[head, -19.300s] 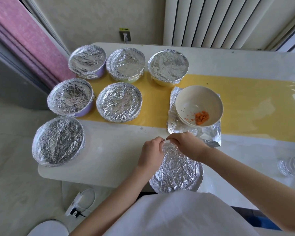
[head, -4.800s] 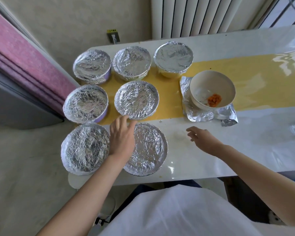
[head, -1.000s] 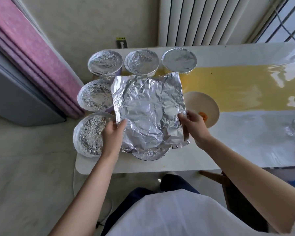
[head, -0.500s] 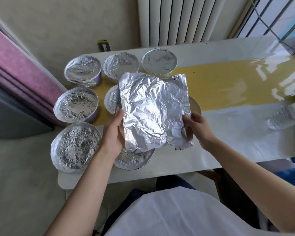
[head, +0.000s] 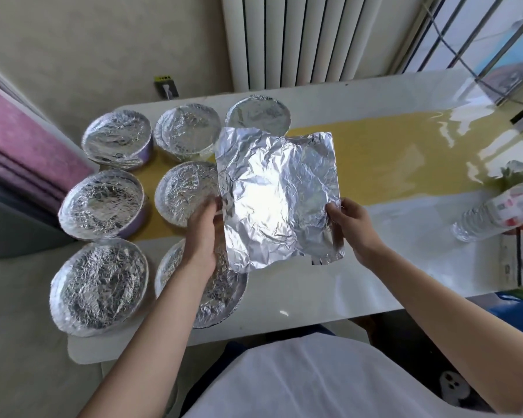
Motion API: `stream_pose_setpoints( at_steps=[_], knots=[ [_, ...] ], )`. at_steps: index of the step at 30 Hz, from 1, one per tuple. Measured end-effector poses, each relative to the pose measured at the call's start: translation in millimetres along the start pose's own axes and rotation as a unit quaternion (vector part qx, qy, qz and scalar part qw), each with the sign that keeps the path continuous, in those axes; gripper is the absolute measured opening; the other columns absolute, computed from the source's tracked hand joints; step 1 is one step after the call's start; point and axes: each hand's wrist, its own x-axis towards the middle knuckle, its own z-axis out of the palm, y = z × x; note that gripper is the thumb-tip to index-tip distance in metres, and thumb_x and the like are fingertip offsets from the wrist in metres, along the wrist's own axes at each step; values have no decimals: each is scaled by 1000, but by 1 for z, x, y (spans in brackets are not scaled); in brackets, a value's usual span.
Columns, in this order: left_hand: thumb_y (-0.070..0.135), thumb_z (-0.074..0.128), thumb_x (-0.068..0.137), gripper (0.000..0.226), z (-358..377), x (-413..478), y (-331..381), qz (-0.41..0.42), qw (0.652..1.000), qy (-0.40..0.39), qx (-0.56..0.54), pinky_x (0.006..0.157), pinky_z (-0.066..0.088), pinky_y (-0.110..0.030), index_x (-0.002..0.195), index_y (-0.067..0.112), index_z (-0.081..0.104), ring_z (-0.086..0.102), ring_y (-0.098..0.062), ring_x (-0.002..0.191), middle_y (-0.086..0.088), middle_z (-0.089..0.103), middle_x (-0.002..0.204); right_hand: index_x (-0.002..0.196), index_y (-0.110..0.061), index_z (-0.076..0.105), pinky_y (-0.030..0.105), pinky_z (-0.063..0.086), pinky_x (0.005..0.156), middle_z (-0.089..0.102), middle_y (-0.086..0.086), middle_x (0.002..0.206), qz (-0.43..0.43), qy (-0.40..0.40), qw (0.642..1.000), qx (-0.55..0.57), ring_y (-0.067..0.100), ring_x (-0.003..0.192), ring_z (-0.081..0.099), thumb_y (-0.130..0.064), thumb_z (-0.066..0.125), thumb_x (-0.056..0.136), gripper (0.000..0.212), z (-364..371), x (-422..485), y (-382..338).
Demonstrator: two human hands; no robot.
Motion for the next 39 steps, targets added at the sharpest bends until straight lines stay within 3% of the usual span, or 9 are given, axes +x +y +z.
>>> stream_pose_setpoints(
  at_steps=[3,6,9,14,19,24,29,35,39],
  knots=[
    [53,40,94,43,3,2,-3,46,992,-15,116,70,37,-27,76,16,54,48,-15,69,-2,54,75,75,-10,46,16,26,31,44,-3,36,-2,4,1000,-13,14,25,39,-15,49,97,22,-7,5,1],
    [45,53,91,45,8,2,-6,120,965,-91,215,61,31,-24,76,2,53,38,-12,64,-7,44,70,75,-10,44,18,26,32,43,2,36,-9,-3,1000,-27,18,25,38,-17,49,97,24,-13,10,2],
    [37,56,91,42,15,6,-9,117,954,-56,271,50,22,-26,62,11,38,27,-15,50,0,31,55,76,-9,44,17,25,31,41,2,35,-12,-8,999,-30,17,24,36,-18,48,98,24,-15,11,-1],
    [30,53,94,24,29,12,-14,123,958,-10,258,59,38,-28,93,6,52,49,-16,68,-2,53,78,79,0,50,22,31,40,45,6,54,-20,26,999,-29,15,44,41,-23,42,100,32,-19,22,5],
    [29,49,96,28,44,22,-28,78,960,16,270,55,38,-31,79,6,51,45,-19,62,-4,47,67,69,-13,41,19,27,38,36,2,44,-3,86,989,-119,12,28,33,-21,38,98,31,-21,30,14],
    [11,44,97,24,57,25,-39,33,941,26,334,48,49,-21,119,4,38,56,-22,71,-16,52,103,96,-6,56,36,42,59,56,13,77,28,90,966,-240,31,65,54,-24,38,96,26,-24,32,28],
    [-9,37,93,44,56,20,-54,84,909,23,408,101,39,-30,134,-4,23,44,-32,123,-22,34,137,117,-4,47,37,39,72,62,22,104,32,59,952,-299,36,95,57,-22,34,100,28,-22,24,38],
    [-11,44,89,55,55,18,-65,125,904,58,405,99,41,-32,138,-1,22,40,-33,126,-22,28,142,115,-6,42,36,33,65,63,24,97,22,47,951,-305,38,91,58,-18,33,99,22,-21,27,44],
    [-5,54,84,52,55,16,-68,233,831,108,494,98,42,-45,133,4,38,42,-34,120,-18,37,133,127,-4,39,37,38,78,55,20,120,-45,70,940,-332,36,108,54,-13,39,97,31,-24,25,34]
  ],
)
